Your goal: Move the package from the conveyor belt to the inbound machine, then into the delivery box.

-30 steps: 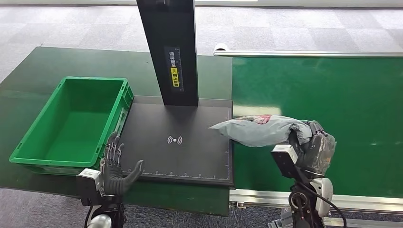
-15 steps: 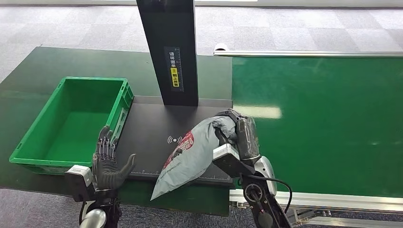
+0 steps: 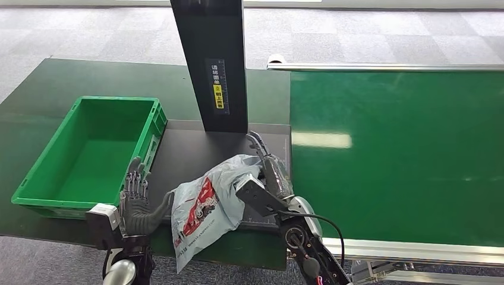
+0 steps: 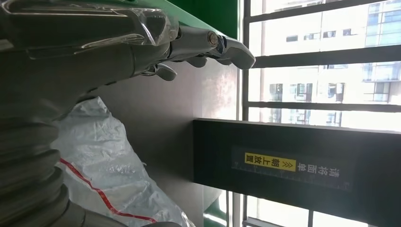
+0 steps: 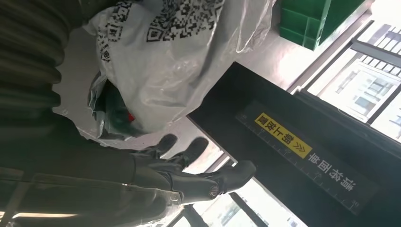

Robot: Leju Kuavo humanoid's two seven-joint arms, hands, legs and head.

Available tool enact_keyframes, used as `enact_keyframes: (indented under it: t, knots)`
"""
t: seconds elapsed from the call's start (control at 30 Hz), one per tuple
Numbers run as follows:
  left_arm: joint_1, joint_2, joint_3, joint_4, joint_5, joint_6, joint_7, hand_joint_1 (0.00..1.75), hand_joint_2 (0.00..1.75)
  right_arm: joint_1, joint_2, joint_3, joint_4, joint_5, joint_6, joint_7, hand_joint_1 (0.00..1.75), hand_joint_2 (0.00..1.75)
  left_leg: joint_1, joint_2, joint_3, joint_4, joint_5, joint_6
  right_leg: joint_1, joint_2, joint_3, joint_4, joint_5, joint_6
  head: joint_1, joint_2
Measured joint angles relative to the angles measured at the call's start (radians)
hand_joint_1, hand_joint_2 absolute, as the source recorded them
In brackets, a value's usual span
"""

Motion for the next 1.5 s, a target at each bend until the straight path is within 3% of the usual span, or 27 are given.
enact_keyframes:
  t: [0.43, 0.67, 1.13, 1.5]
  knots:
    - [0.013, -0.002, -0.008, 0.005, -0.008, -0.008, 0.014, 0.0, 1.75, 0.015, -0.016, -0.029, 0.014, 0.038, -0.06, 0.024, 0.0, 1.75, 0.0, 0.0, 0.0, 0.0, 0.0, 0.0, 0.0, 0.0, 0.0, 0.0, 0.0, 0.0, 0.0, 0.0]
    - [0.015, -0.001, -0.01, 0.002, -0.035, -0.023, 0.014, 0.0, 1.75, 0.042, -0.016, -0.086, -0.006, -0.168, 0.047, -0.032, 0.0, 1.75, 0.0, 0.0, 0.0, 0.0, 0.0, 0.0, 0.0, 0.0, 0.0, 0.0, 0.0, 0.0, 0.0, 0.0]
    - [0.03, 0.014, -0.037, -0.081, -0.2, -0.126, 0.026, 0.0, 1.75, 0.178, -0.057, -0.325, -0.153, -0.483, 0.12, -0.101, 0.0, 1.75, 0.0, -0.001, 0.0, 0.0, 0.0, 0.0, 0.0, 0.0, 0.0, 0.0, 0.0, 0.0, 0.0, 0.0]
    - [0.053, 0.017, -0.045, -0.117, -0.347, -0.142, 0.056, 0.0, 1.75, 0.298, -0.074, -0.571, -0.313, -0.572, 0.075, -0.151, 0.0, 1.75, 0.0, -0.001, 0.0, 0.0, -0.001, 0.0, 0.0, 0.0, 0.0, 0.0, 0.0, 0.0, 0.0, 0.0]
